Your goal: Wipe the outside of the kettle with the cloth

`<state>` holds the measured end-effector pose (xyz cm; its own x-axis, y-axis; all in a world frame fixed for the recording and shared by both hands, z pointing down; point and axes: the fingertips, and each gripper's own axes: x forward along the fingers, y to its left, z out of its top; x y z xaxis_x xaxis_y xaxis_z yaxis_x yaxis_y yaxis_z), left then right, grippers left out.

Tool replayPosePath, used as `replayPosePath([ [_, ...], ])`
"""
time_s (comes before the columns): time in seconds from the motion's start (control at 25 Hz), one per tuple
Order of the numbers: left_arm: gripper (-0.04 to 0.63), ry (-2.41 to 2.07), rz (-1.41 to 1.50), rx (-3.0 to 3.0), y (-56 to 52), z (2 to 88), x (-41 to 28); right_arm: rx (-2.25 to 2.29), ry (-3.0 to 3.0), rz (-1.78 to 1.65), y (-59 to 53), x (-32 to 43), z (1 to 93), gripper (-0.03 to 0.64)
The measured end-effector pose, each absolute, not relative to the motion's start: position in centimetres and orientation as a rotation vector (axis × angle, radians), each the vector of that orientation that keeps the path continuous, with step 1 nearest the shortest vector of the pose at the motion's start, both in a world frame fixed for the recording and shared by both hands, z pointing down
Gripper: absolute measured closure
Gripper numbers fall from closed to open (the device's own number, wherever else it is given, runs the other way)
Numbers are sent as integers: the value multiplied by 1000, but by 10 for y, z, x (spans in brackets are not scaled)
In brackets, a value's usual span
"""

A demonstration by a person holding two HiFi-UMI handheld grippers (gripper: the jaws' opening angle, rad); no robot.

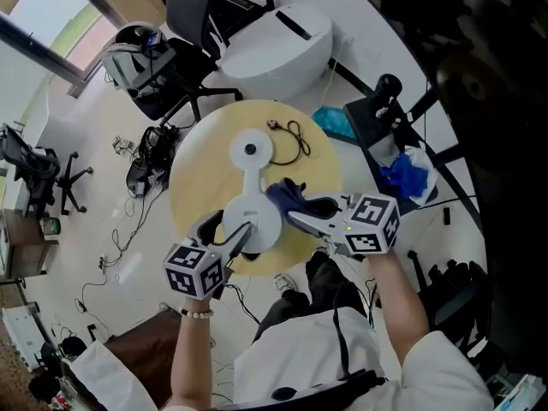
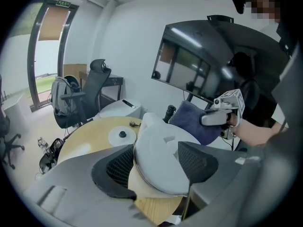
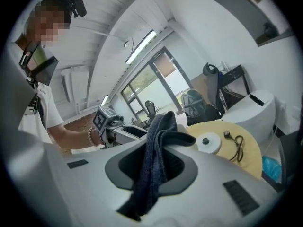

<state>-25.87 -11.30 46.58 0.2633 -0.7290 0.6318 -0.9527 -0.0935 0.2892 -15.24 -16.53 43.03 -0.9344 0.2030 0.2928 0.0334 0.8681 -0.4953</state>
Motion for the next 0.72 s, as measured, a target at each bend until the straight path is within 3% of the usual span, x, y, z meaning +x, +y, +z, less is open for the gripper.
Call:
replayPosePath([
  [0.44,301,-1478,453,1844,-108,462,-258,-705,-2512,503,-171,-179,461,554],
  [0.72,301,-1472,462,1831,-108,463,-256,-945,-2429,587,-170,-187,476,554],
])
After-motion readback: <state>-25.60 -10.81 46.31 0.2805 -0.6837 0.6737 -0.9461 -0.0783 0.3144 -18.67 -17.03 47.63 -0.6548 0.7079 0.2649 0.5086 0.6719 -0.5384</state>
